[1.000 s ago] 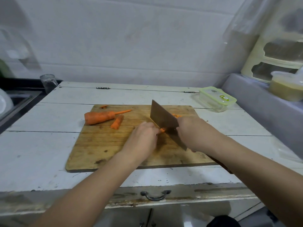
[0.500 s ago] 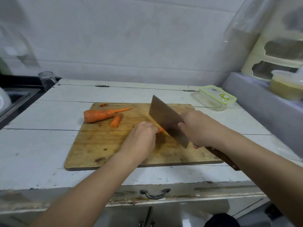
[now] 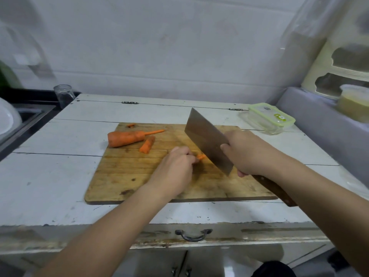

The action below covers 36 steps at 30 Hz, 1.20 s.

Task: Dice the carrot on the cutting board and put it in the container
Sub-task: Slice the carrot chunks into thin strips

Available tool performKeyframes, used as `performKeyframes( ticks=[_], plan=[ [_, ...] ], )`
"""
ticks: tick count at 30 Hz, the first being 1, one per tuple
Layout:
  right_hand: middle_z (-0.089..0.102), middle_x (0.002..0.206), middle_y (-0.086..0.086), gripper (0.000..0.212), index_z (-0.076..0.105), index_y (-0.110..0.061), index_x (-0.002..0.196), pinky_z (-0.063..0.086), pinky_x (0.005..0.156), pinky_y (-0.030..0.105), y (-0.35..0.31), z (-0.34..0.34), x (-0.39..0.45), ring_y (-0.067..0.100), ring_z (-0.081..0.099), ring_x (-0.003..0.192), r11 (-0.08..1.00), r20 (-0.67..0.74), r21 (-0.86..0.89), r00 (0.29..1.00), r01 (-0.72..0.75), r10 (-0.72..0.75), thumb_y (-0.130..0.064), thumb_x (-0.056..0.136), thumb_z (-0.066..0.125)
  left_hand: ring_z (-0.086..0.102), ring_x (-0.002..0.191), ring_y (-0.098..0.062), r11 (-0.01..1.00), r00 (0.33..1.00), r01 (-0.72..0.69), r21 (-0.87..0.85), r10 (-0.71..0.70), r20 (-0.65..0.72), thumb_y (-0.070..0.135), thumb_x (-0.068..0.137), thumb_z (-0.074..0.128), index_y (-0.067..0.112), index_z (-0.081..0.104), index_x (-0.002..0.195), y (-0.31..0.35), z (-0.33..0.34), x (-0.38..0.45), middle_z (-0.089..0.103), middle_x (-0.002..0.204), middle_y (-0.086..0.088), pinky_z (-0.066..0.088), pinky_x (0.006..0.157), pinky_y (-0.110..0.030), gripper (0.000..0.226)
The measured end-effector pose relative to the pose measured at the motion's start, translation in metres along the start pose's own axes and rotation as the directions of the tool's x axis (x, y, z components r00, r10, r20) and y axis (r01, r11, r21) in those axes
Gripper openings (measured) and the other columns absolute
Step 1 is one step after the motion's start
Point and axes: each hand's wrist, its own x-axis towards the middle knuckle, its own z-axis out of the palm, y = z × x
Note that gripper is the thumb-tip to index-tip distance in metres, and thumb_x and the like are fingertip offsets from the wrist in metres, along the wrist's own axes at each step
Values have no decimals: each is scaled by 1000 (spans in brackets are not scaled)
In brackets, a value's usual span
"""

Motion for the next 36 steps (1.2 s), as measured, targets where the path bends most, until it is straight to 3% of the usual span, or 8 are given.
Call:
performKeyframes(
  ticks=[4, 12, 18, 22, 25, 28, 30, 36],
  plan=[
    [64, 93, 6, 36, 56, -13, 122, 61, 67, 35, -9, 12, -3, 23, 70, 71, 990, 86, -143, 996, -16, 29, -8, 90, 71, 50, 105, -21, 1000, 1000, -9, 17, 9, 13, 7, 100, 55, 18, 73, 126, 1, -1, 0, 60, 105, -2, 47, 90, -33, 33],
    [72, 74, 5, 11, 69, -5, 103, 61, 66, 34, -12, 13, 29, 19, 71, 61, 999, 11, -29, 1000, 20, -20, -12, 96, 62, 52, 100, -19, 1000, 1000, 7, 27, -6, -5, 12, 101, 50, 14, 75, 109, 3, -5, -7, 63, 100, -2, 51, 89, -40, 27],
    [66, 67, 6, 30, 62, -5, 95, 46, 46, 24, 5, 3, 7, 16, 64, 50, 996, -64, 83, 998, -11, 16, -26, 104, 42, 55, 106, -15, 999, 999, 47, 5, -47, 1, 18, 103, 47, 17, 71, 114, 4, -9, -7, 66, 109, 2, 52, 92, -35, 27],
    [69, 85, 7, 11, 58, -12, 110, 56, 57, 31, -6, 8, -3, 19, 70, 61, 997, 59, -68, 998, 29, -25, -18, 100, 57, 53, 109, -18, 999, 999, 47, 9, -47, 21, 8, 100, 47, 18, 71, 121, 6, -10, -6, 65, 114, 0, 50, 96, -37, 33],
    [67, 88, 5, 31, 61, -15, 117, 59, 59, 33, -19, 16, 8, 20, 69, 65, 991, 57, -130, 998, 20, -13, -8, 89, 72, 52, 107, -20, 999, 998, 48, 12, -48, 33, 7, 99, 48, 16, 72, 114, 8, -11, -5, 62, 108, 0, 48, 92, -34, 30],
    [64, 72, 4, 4, 64, -12, 96, 45, 49, 26, -27, 15, 21, 19, 65, 58, 997, 9, -73, 1000, 25, -24, -10, 93, 66, 53, 107, -21, 999, 998, 48, -1, -48, 40, 6, 98, 49, 11, 73, 113, 5, -9, -6, 60, 108, 0, 48, 92, -35, 29],
    [65, 70, 7, 18, 60, -12, 81, 48, 50, 28, -21, 12, 24, 23, 67, 61, 999, -38, -25, 999, 32, -33, -14, 98, 55, 56, 106, -22, 999, 999, 37, -24, -37, 23, 7, 100, 50, 10, 75, 115, 3, -10, -9, 60, 114, 0, 51, 92, -37, 30],
    [66, 69, 8, 16, 61, -6, 96, 60, 58, 37, -2, -1, 0, 23, 69, 58, 1000, -26, -21, 1000, 11, -12, -17, 102, 51, 55, 104, -18, 997, 998, 62, -39, -61, 22, 10, 103, 51, 19, 71, 129, 4, -12, -9, 56, 112, 4, 50, 89, -30, 33]
  ],
)
